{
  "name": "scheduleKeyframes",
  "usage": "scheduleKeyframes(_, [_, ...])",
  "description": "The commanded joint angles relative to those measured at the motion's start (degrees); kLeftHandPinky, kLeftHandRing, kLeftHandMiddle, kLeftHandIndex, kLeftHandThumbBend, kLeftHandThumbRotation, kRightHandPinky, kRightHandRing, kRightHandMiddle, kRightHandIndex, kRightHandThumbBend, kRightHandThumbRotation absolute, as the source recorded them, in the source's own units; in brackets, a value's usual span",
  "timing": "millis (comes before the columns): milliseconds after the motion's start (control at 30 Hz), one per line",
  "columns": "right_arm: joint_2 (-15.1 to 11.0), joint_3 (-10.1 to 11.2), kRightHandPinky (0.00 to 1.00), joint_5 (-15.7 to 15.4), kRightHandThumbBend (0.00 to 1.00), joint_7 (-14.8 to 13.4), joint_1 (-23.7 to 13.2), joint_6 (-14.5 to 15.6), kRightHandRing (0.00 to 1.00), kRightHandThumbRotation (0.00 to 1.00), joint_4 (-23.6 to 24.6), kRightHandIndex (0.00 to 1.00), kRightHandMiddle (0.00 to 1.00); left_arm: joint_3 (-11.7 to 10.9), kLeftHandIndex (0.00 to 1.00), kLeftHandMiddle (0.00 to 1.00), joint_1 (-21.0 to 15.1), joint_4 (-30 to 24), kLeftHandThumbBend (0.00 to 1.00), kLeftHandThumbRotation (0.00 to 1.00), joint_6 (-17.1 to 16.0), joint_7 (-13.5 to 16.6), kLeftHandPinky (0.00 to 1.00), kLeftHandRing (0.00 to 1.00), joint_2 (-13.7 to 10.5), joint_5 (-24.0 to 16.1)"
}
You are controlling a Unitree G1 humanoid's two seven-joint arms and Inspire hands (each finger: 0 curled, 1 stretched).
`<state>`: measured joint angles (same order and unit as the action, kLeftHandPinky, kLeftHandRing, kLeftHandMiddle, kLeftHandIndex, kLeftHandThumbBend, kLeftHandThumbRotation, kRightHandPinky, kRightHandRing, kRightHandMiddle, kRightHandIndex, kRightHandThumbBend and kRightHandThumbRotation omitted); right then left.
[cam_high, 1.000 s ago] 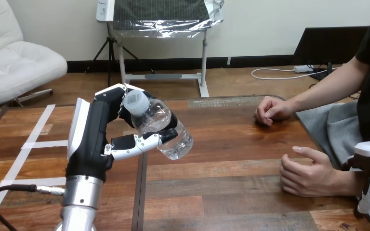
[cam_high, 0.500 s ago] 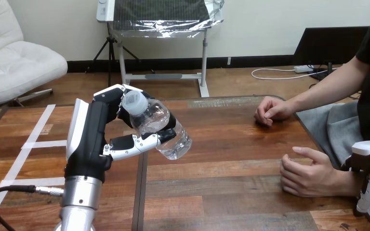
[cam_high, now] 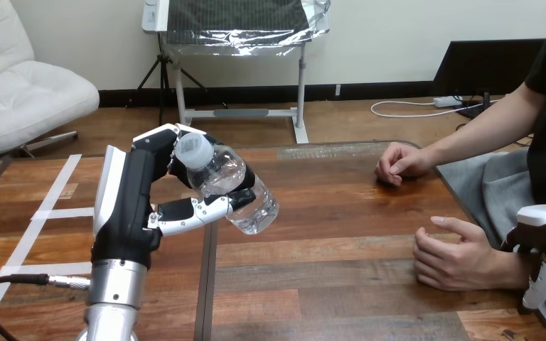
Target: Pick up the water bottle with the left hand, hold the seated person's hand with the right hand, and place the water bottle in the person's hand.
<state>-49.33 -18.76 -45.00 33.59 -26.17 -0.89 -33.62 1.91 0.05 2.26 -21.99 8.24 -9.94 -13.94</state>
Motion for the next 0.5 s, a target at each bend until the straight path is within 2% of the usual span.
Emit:
scheduleKeyframes(0, [2.7,-1.3,0.52,1.0,0.65,0.0,-3.3,-0.4,0.61,0.0,-1.9,0.76,0.7,-0.8,0.48,0.43,-4.1,-1.4,0.64,0.0,-2.3,0.5,0.39,0.4,0.5,0.5])
scheduleKeyframes(200, [3.3,-2.4,0.44,0.4,0.64,-0.9,-4.2,-0.8,0.53,0.0,-4.0,0.73,0.64,-0.9,0.48,0.43,-4.0,-1.7,0.64,0.0,-2.0,0.6,0.39,0.39,0.5,0.1])
scheduleKeyframes(467, [4.1,-4.2,0.45,-0.4,0.62,-1.3,-5.4,-0.9,0.53,0.0,-6.3,0.7,0.63,-1.1,0.48,0.44,-3.8,-2.0,0.64,0.0,-1.9,0.7,0.39,0.39,0.5,-0.2])
